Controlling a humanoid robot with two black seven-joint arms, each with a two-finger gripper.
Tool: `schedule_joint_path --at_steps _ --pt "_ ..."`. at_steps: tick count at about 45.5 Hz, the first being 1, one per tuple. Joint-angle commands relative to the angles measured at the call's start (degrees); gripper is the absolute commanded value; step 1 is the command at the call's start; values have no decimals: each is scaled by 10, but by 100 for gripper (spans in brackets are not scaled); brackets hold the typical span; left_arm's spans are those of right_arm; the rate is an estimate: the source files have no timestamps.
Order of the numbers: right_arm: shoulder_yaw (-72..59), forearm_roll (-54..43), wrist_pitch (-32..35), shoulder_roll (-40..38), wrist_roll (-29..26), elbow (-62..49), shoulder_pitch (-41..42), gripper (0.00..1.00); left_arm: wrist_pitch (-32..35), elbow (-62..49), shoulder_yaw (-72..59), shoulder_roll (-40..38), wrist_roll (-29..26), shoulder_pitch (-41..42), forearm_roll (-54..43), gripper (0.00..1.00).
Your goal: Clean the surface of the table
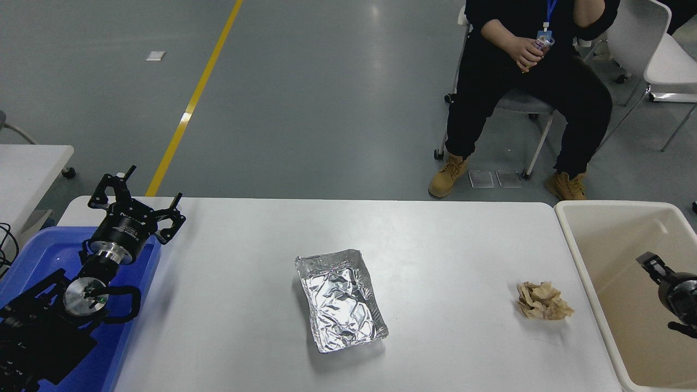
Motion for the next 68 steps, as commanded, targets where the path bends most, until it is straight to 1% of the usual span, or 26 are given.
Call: schedule_joint_path --at_steps 1,7,26,47,59,68 --pt "143 23 2 -18 -2 34 57 98 0 0 0 0 0 0 0 100" --pt "210 33 4 -25 -2 71 73 98 0 0 0 0 0 0 0 100" --pt "400 33 -1 -39 0 218 80 98 0 0 0 0 0 1 0 100" --pt "560 33 -1 -33 2 317 91 98 1 0 0 0 1 1 0 100" --pt "710 33 2 17 2 338 73 98 0 0 0 0 0 0 0 100" --pt "738 33 2 48 4 353 35 98 0 0 0 0 0 0 0 100"
